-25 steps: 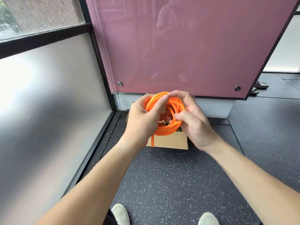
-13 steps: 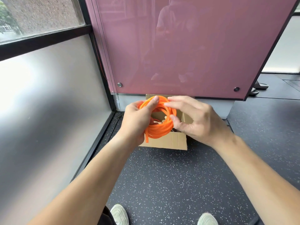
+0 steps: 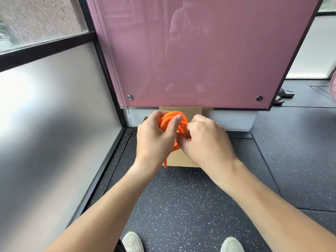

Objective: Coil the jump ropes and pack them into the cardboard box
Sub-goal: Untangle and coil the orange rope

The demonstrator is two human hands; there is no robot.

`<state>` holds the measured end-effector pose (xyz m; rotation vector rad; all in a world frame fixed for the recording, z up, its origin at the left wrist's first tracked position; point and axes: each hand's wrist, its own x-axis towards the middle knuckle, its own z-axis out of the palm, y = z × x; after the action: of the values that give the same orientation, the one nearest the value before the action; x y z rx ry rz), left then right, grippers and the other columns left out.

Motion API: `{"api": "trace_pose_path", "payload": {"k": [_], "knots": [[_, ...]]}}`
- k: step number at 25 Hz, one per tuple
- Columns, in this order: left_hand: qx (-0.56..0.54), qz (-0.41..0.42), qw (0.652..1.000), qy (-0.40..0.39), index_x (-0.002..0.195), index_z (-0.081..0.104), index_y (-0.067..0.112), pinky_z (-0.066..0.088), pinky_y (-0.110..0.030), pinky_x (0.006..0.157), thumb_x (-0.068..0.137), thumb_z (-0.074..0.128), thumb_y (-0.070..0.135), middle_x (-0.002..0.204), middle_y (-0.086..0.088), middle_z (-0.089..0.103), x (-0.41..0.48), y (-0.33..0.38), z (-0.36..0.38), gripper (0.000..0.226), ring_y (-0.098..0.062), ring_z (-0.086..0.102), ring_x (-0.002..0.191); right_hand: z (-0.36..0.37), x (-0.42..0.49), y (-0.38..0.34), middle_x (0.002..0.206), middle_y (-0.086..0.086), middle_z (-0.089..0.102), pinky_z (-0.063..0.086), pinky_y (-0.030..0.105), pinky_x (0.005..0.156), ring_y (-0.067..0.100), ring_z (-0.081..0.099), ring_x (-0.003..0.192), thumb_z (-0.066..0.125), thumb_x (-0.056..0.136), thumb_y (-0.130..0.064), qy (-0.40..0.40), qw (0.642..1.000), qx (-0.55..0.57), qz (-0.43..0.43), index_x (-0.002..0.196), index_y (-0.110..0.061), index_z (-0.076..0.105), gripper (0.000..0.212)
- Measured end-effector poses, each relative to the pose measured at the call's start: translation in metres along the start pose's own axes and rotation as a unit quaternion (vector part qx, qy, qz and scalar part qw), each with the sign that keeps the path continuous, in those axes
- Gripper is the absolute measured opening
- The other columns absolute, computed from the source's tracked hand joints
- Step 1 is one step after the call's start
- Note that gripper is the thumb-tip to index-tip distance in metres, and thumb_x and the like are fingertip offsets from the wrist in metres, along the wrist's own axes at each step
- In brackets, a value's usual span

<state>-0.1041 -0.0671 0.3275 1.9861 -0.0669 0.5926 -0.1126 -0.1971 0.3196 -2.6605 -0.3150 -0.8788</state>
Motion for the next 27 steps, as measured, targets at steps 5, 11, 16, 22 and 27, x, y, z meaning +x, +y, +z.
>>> {"api": "trace_pose_path", "payload": {"k": [5,11,16,22,27], "knots": [[0.044,0.065,0.997,0.009,0.099,0.07,0.023,0.056,-0.039,0.076,0.088,0.068,0.048,0.085,0.004,0.075,0.001,-0.007,-0.001,0.027,-0.021,0.071,0.082,-0.008,0.001,0.005,0.076,0.004,0.05,0.031,0.035,0.057,0.036,0.057,0.074,0.043,0.102,-0.028,-0.059,0.992,0.037,-0.108,0.085,-0.018,0.047,0.019],[0.035,0.102,0.994,0.035,0.102,0.068,0.016,0.053,-0.037,0.072,0.093,0.068,0.043,0.083,0.001,0.074,0.01,-0.001,0.005,0.029,-0.021,0.069,0.079,-0.023,0.002,0.013,0.064,-0.008,0.041,0.027,0.03,0.054,0.031,0.039,0.052,0.049,0.101,-0.029,0.015,0.985,0.116,-0.126,0.08,-0.02,0.039,0.025],[0.037,0.085,0.994,0.056,0.101,0.066,0.015,0.051,-0.034,0.071,0.094,0.065,0.044,0.08,0.002,0.07,0.013,-0.003,0.005,0.029,-0.021,0.067,0.078,-0.019,-0.002,0.007,0.085,0.01,0.07,0.05,0.04,0.051,0.034,0.063,0.065,0.048,0.104,-0.029,0.121,0.98,0.076,-0.14,0.09,-0.002,0.066,0.035],[-0.098,0.004,0.995,-0.03,0.095,0.071,0.018,0.05,-0.024,0.065,0.094,0.068,0.036,0.076,0.009,0.072,0.018,0.001,0.002,0.019,-0.001,0.063,0.064,-0.012,0.007,0.027,0.071,0.003,0.071,0.058,0.038,0.057,0.019,0.072,0.063,0.054,0.102,-0.027,0.119,0.936,0.321,0.087,0.07,-0.012,0.058,0.035],[-0.311,-0.143,0.935,-0.097,0.1,0.066,0.001,0.035,-0.016,0.04,0.1,0.06,0.023,0.047,0.009,0.058,0.011,0.012,0.007,0.023,-0.003,0.04,0.036,-0.001,0.022,0.023,0.076,0.003,0.071,0.056,0.034,0.064,0.017,0.068,0.064,0.052,0.103,-0.037,-0.006,0.756,0.556,0.346,0.075,-0.017,0.062,0.037]]}}
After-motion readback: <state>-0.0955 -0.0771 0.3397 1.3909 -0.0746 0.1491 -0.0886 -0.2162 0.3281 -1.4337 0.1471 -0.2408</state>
